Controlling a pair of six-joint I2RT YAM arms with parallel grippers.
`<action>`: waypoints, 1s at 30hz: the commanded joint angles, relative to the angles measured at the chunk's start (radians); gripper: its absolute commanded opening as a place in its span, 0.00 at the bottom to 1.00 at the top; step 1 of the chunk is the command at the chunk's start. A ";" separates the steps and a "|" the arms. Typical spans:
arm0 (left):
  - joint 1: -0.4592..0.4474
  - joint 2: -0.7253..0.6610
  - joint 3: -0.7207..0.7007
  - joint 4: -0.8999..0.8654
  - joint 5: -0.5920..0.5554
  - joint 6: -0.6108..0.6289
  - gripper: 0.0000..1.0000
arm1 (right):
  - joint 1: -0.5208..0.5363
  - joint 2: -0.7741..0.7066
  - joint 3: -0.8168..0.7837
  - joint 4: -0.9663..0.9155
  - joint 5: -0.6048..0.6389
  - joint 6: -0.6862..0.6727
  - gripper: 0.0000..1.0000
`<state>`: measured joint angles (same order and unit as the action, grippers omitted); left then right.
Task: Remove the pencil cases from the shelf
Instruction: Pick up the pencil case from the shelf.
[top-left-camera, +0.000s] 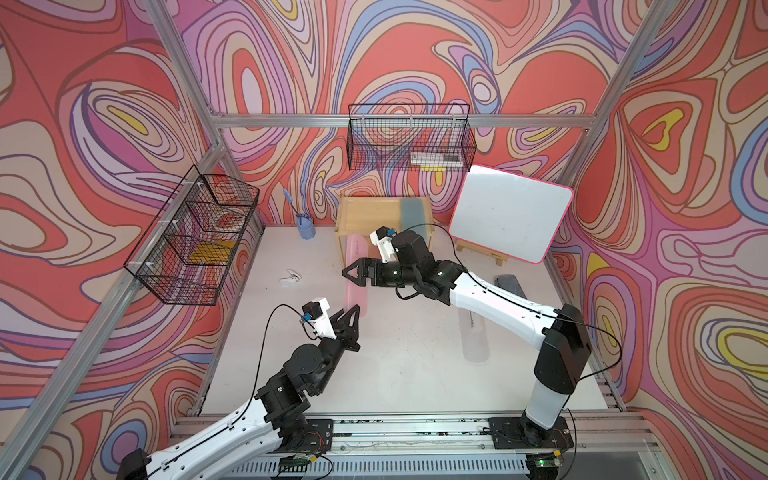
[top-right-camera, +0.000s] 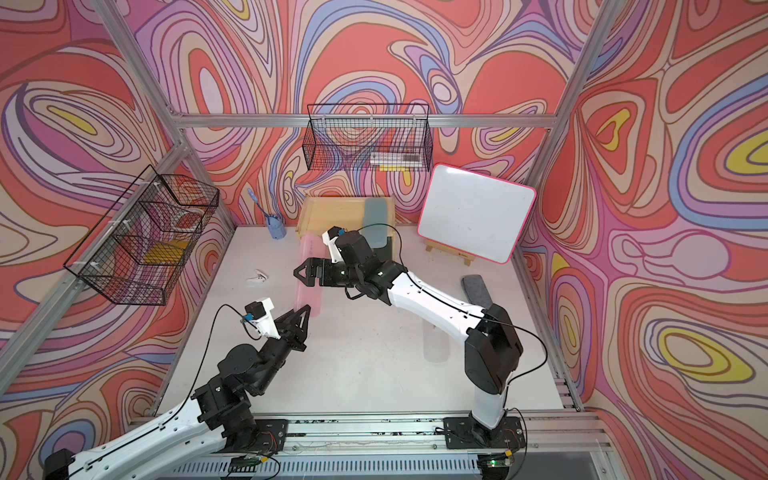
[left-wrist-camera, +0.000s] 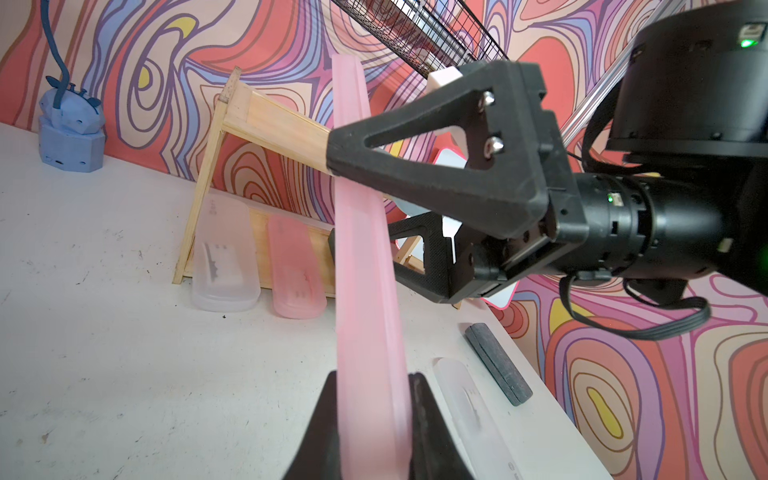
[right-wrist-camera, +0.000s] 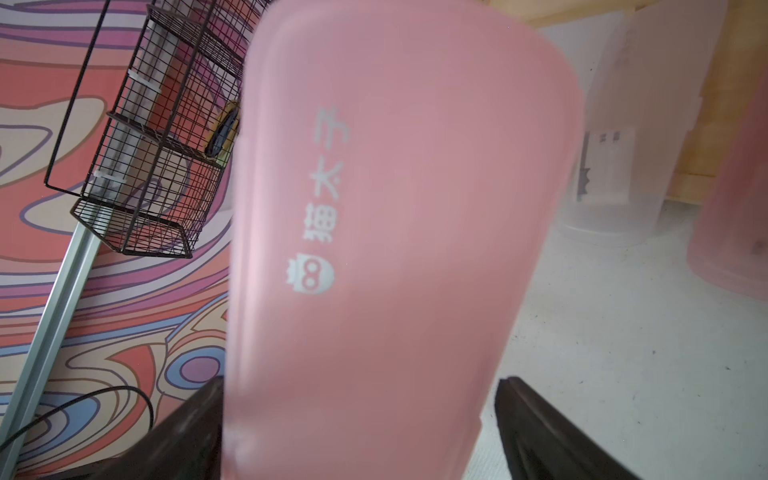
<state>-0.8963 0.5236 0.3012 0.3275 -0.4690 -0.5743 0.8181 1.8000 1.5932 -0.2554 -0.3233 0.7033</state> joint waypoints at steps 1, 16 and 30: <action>-0.003 -0.011 -0.006 0.039 0.010 -0.001 0.00 | 0.003 0.012 -0.007 0.021 -0.014 0.001 0.98; -0.003 -0.003 -0.011 0.045 0.006 -0.006 0.15 | 0.004 0.013 -0.004 -0.022 -0.016 0.004 0.67; -0.003 -0.075 -0.013 -0.129 -0.136 -0.025 0.76 | 0.000 -0.153 -0.160 -0.520 0.405 -0.135 0.66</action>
<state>-0.8963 0.4751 0.2905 0.2527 -0.5453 -0.5949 0.8188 1.7222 1.4998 -0.6312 -0.0364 0.5991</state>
